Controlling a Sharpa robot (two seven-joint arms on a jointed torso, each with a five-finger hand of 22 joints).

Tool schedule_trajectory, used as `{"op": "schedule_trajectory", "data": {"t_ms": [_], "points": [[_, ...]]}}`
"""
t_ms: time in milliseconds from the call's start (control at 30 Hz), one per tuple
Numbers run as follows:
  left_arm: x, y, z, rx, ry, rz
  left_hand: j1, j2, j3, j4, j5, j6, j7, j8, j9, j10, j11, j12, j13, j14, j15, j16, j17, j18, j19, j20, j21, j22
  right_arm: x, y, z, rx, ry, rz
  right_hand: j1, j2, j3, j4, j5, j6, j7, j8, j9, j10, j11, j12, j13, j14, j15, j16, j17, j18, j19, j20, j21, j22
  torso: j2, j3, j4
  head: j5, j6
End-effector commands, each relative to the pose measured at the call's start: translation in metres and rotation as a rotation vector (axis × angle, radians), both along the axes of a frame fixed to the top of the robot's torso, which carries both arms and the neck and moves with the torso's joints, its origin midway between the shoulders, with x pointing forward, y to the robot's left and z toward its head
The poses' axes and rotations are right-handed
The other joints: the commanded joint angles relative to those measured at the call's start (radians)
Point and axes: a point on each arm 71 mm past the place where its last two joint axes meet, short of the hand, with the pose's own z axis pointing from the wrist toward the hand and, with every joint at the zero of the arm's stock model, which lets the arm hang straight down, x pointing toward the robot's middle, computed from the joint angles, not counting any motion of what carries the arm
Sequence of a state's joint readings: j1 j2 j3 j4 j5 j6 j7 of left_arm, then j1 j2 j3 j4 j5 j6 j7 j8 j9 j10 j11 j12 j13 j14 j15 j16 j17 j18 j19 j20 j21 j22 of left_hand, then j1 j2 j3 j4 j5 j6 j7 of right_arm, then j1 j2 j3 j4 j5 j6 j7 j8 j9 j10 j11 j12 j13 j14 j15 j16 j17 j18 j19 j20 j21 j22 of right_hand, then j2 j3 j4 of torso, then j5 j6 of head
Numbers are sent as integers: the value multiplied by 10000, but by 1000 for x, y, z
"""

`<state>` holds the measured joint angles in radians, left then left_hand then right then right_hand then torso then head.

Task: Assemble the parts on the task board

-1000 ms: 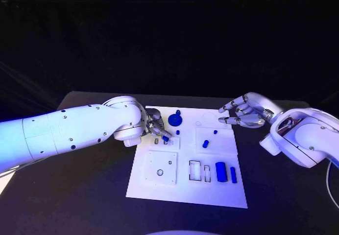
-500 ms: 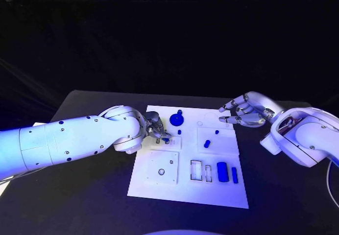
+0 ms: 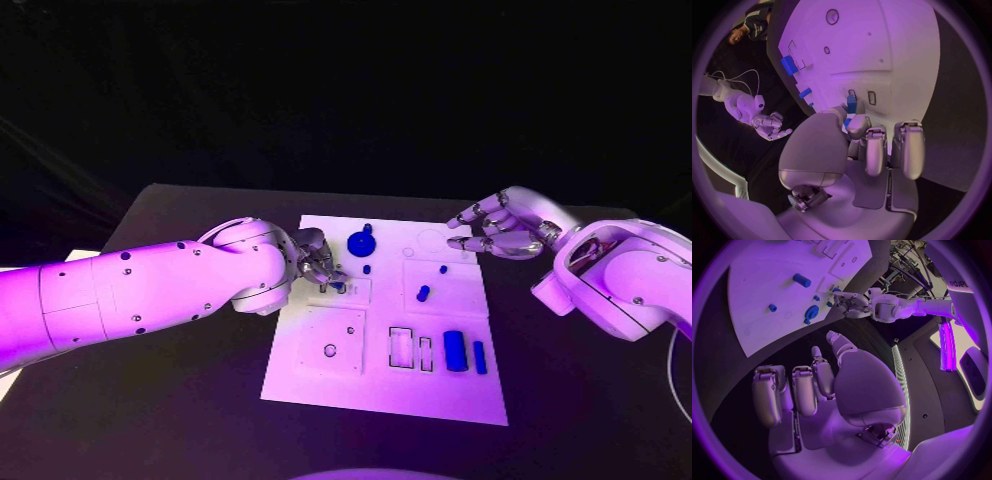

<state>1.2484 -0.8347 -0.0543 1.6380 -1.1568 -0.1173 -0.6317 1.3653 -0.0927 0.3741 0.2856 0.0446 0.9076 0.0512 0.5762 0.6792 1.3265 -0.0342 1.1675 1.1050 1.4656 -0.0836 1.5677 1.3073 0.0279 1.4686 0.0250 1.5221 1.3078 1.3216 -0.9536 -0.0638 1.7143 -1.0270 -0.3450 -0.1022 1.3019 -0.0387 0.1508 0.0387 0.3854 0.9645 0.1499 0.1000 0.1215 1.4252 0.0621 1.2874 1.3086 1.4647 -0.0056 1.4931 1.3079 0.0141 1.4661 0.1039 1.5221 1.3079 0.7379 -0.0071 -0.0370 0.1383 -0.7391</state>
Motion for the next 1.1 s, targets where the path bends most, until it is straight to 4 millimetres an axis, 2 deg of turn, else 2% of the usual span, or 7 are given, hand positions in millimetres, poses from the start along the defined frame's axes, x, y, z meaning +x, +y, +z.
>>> {"op": "schedule_trajectory", "data": {"t_ms": [33,800,1100], "points": [[0,-2,-1,327,40,-300,3,-80,1545,-1451,29,104,-130,36,26,89,9,1,8,1052,-63,31,2635,-103,645,-48,37,1925,0,1,0,21,-43,111,84,10,41,-6,40,44,21,-19,-14,-43,-2,-25,682,754,-58,-34,1223,123,317,-55,-44,1571,9,12,-4,16,-16],[4,-8,-2,567,-131,-290,-77,-103,1696,-1477,28,106,-126,54,70,119,12,38,48,1052,-62,31,2635,-109,657,-48,51,1949,-1,2,0,22,-28,134,81,13,49,0,51,46,21,-20,-15,-45,-2,-28,678,754,-58,-35,1222,124,315,-56,-47,1568,15,-6,-10,1,4],[3,-10,-4,554,-76,-335,-94,-107,1720,-1480,28,109,-126,61,79,125,12,44,54,1052,-62,31,2635,-108,654,-48,47,1944,-1,2,0,18,-20,137,81,13,49,0,51,46,21,-20,-15,-45,-2,-28,678,754,-58,-35,1222,124,315,-56,-47,1568,10,-7,0,-31,-39]]}}
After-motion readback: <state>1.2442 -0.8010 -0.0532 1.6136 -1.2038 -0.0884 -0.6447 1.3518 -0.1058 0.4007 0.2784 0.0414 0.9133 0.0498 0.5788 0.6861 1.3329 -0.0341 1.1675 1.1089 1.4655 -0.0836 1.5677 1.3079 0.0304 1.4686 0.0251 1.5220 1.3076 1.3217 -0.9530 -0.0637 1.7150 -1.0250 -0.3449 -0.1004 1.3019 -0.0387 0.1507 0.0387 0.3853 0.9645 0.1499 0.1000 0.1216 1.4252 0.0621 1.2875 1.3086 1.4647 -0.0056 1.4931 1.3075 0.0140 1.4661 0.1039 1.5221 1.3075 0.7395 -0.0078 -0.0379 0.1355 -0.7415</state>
